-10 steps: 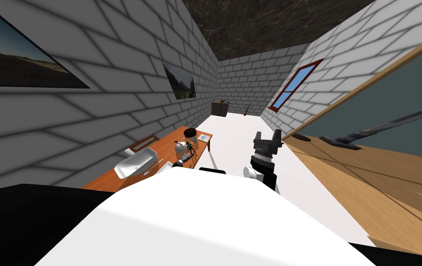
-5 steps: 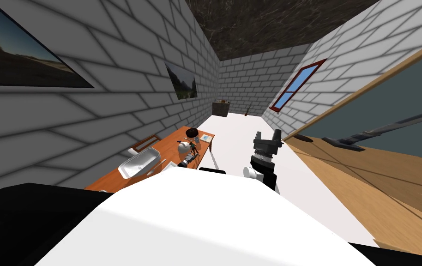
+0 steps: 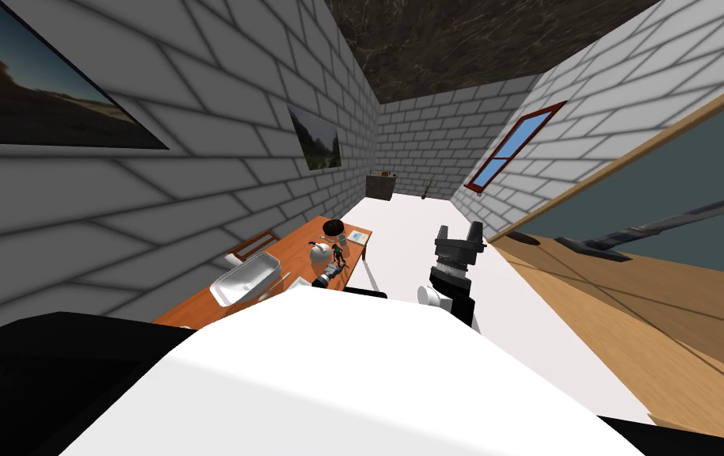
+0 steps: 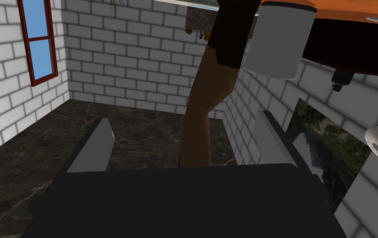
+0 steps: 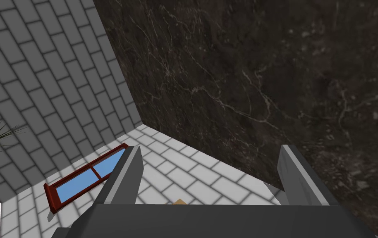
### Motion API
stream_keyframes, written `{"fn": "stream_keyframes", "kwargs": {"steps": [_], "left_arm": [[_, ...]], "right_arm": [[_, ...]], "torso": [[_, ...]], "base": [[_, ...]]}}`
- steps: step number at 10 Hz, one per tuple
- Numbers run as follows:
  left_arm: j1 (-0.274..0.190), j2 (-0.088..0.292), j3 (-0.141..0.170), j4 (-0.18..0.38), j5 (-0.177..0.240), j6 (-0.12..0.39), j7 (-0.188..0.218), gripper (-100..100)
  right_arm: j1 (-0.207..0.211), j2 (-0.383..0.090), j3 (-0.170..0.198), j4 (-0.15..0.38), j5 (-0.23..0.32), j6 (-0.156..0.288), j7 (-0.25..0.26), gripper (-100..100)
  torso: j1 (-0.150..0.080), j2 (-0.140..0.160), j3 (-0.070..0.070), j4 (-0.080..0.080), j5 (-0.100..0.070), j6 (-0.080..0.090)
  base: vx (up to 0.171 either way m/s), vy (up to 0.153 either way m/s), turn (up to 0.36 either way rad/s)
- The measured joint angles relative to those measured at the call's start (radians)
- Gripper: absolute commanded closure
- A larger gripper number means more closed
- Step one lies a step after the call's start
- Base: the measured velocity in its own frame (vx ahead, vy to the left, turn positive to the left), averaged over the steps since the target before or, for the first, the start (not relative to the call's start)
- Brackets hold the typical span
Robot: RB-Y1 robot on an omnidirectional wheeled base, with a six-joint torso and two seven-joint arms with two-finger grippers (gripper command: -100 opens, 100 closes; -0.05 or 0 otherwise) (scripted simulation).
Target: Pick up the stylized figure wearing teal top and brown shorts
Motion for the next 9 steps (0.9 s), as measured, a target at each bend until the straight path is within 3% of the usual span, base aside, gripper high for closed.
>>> {"fn": "stream_keyframes", "kwargs": {"steps": [3, 5, 8, 9], "left_arm": [[0.021, -0.082, -0.021, -0.077, -0.039, 0.07, -0.032, -100], [0.041, -0.112, -0.031, -0.133, -0.052, 0.109, -0.04, -100], [0.089, -0.187, -0.067, -0.259, -0.098, 0.199, -0.06, -100], [0.088, -0.214, -0.07, -0.276, -0.106, 0.224, -0.07, -100]], "right_arm": [[0.0, 0.0, 0.0, 0.0, 0.0, 0.0, 0.0, 0], [0.0, 0.0, 0.0, 0.0, 0.0, 0.0, 0.0, 0], [0.0, 0.0, 0.0, 0.0, 0.0, 0.0, 0.0, 0], [0.0, 0.0, 0.0, 0.0, 0.0, 0.0, 0.0, 0]], "torso": [[0.007, 0.0, 0.0, 0.0, 0.001, 0.0], [0.004, 0.0, 0.0, 0.0, 0.001, 0.0], [0.008, 0.0, 0.0, 0.0, 0.001, 0.0], [0.008, 0.0, 0.0, 0.0, 0.002, 0.0]], "base": [[0.001, 0.125, 0.019], [0.001, 0.081, 0.014], [-0.002, 0.129, 0.021], [-0.001, 0.05, -0.01]]}}
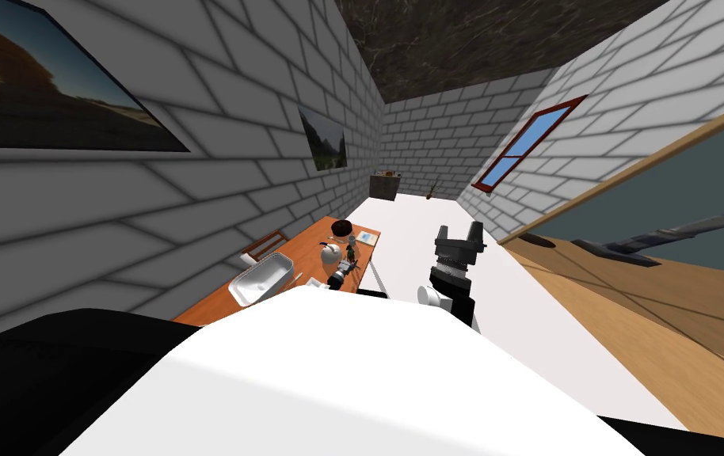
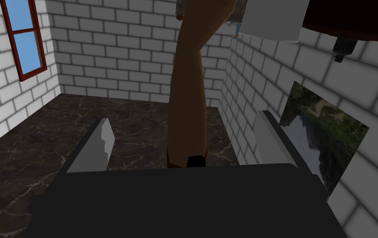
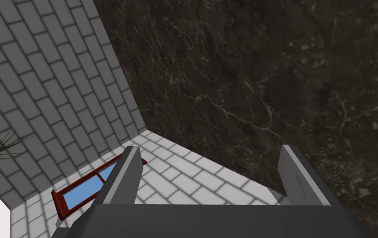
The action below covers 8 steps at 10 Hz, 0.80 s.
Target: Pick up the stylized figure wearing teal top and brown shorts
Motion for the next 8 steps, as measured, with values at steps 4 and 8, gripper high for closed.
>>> {"fn": "stream_keyframes", "kwargs": {"steps": [4, 8], "left_arm": [[-0.001, -0.002, -0.001, -0.001, -0.001, 0.002, -0.002, 100], [-0.022, 0.022, 0.012, 0.026, 0.014, -0.021, 0.004, 100]], "right_arm": [[0.0, 0.0, 0.0, 0.0, 0.0, 0.0, 0.0, 0], [0.0, 0.0, 0.0, 0.0, 0.0, 0.0, 0.0, 0]], "torso": [[-0.007, -0.002, -0.001, -0.001, -0.002, -0.001], [-0.012, -0.002, -0.002, -0.002, -0.002, 0.0]], "base": [[0.0, 0.003, -0.003], [-0.004, -0.057, -0.005]]}}
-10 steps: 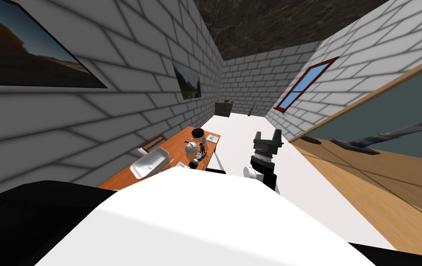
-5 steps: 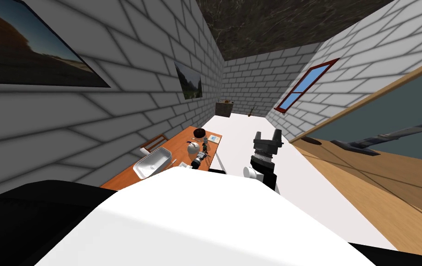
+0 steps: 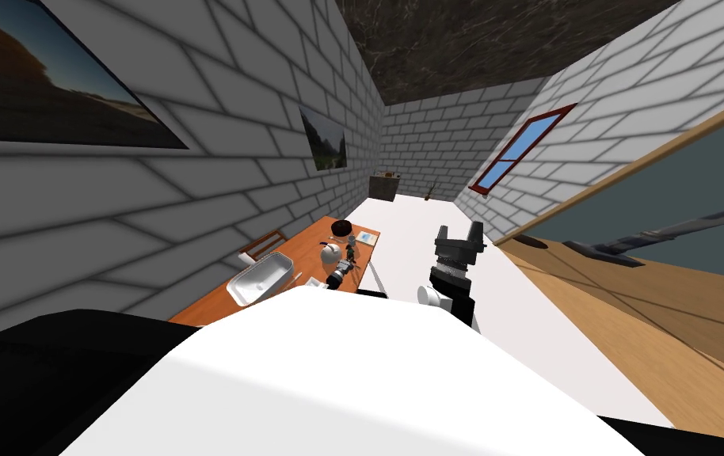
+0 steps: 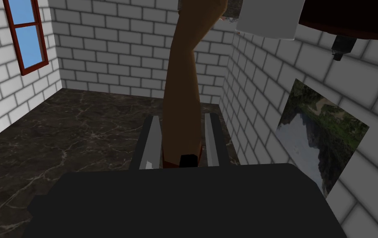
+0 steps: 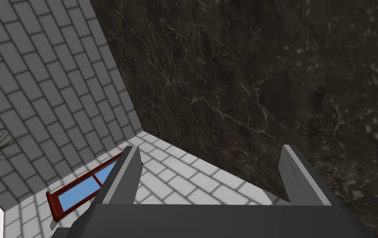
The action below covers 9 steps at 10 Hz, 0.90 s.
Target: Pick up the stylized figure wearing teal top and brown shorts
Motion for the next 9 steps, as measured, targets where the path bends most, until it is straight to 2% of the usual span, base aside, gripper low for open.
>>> {"fn": "stream_keyframes", "kwargs": {"steps": [2, 5, 7, 9], "left_arm": [[-0.031, 0.042, 0.028, 0.064, 0.029, -0.061, 0.01, 100], [-0.04, 0.103, 0.035, 0.112, 0.052, -0.11, 0.036, 100], [-0.074, 0.148, 0.058, 0.191, 0.081, -0.175, 0.046, 100], [-0.079, 0.203, 0.07, 0.24, 0.106, -0.23, 0.069, 100]], "right_arm": [[0.0, 0.0, 0.0, 0.0, 0.0, 0.0, 0.0, 0], [0.0, 0.0, 0.0, 0.0, 0.0, 0.0, 0.0, 0], [0.0, 0.0, 0.0, 0.0, 0.0, 0.0, 0.0, 0], [0.0, 0.0, 0.0, 0.0, 0.0, 0.0, 0.0, 0]], "torso": [[-0.007, -0.003, -0.005, -0.008, 0.003, 0.003], [-0.006, -0.008, -0.012, -0.017, 0.009, 0.006], [-0.007, -0.011, -0.017, -0.023, 0.012, 0.006], [-0.005, -0.012, -0.02, -0.029, 0.014, 0.005]], "base": [[0.006, -0.155, -0.02], [0.006, -0.093, -0.023], [0.001, -0.139, -0.028], [-0.005, -0.139, -0.016]]}}
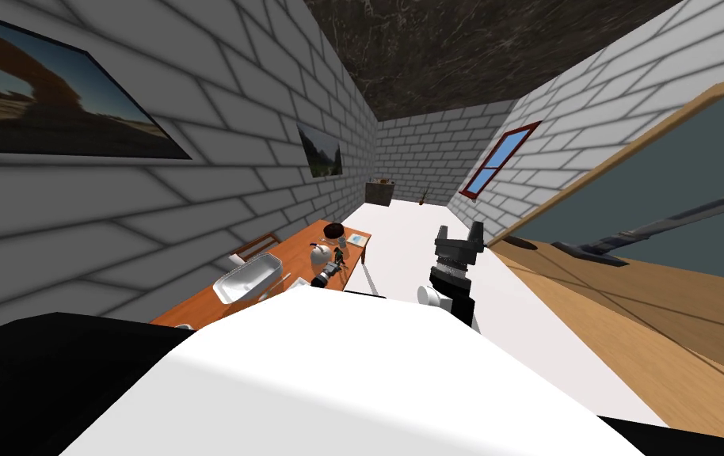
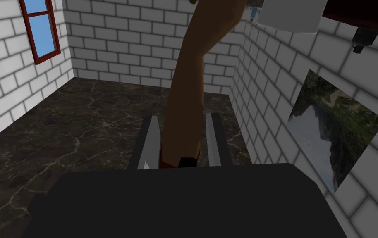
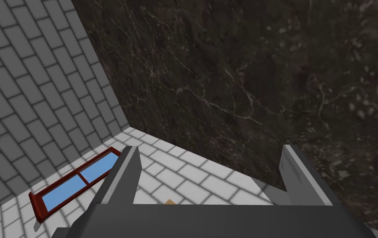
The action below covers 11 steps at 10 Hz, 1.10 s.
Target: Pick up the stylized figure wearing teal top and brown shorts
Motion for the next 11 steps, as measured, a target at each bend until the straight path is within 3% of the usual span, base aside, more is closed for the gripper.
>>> {"fn": "stream_keyframes", "kwargs": {"steps": [4, 6, 9, 10, 11], "left_arm": [[-0.019, 0.078, 0.014, 0.074, 0.031, -0.057, 0.032, 100], [-0.064, 0.124, 0.032, 0.18, 0.055, -0.12, 0.041, 100], [-0.076, 0.193, 0.052, 0.256, 0.088, -0.188, 0.07, 100], [-0.113, 0.22, 0.065, 0.338, 0.107, -0.234, 0.071, 100], [-0.099, 0.248, 0.068, 0.325, 0.115, -0.248, 0.085, 100]], "right_arm": [[0.0, 0.0, 0.0, 0.0, 0.0, 0.0, 0.0, 0], [0.0, 0.0, 0.0, 0.0, 0.0, 0.0, 0.0, 0], [0.0, 0.0, 0.0, 0.0, 0.0, 0.0, 0.0, 0], [0.0, 0.0, 0.0, 0.0, 0.0, 0.0, 0.0, 0], [0.0, 0.0, 0.0, 0.0, 0.0, 0.0, 0.0, 0]], "torso": [[0.006, -0.004, -0.004, -0.005, 0.004, -0.001], [0.011, -0.006, -0.006, -0.006, 0.005, -0.002], [0.008, -0.006, -0.006, -0.007, 0.005, -0.002], [0.006, -0.008, -0.007, -0.007, 0.004, -0.002], [0.008, -0.007, -0.007, -0.006, 0.004, -0.002]], "base": [[-0.002, -0.078, -0.011], [0.002, -0.095, -0.029], [0.004, -0.15, -0.022], [0.017, -0.117, -0.014], [0.019, -0.137, -0.044]]}}
